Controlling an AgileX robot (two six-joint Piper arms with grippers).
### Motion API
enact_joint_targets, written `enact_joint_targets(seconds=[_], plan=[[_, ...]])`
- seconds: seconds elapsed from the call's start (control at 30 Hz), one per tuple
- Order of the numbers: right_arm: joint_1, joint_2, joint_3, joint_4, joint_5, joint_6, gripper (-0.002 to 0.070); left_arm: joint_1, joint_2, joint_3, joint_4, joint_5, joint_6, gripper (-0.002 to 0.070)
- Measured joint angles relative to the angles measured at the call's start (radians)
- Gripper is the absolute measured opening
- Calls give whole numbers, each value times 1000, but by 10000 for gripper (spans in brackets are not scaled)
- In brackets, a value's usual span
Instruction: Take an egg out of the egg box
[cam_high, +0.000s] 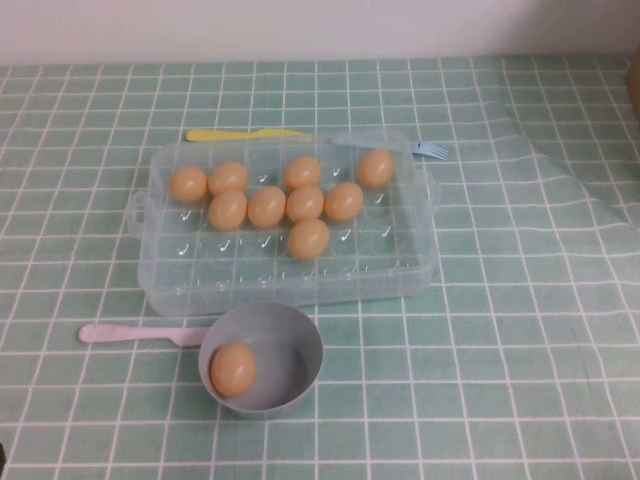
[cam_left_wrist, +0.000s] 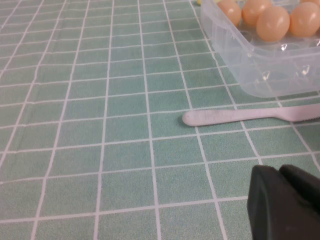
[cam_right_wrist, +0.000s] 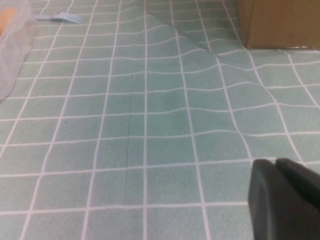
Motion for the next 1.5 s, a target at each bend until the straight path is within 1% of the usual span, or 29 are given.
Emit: enact_joint_targets(seconds=[0.9, 1.27, 1.5], plan=[[0, 0, 0, 13, -6, 0, -17, 0, 0, 0, 0, 0, 0, -4], [0, 0, 0, 245, -93, 0, -17, 0, 0, 0, 0, 0, 0, -4], [0, 0, 0, 523, -215, 0, -17, 0, 0, 0, 0, 0, 0, -4]])
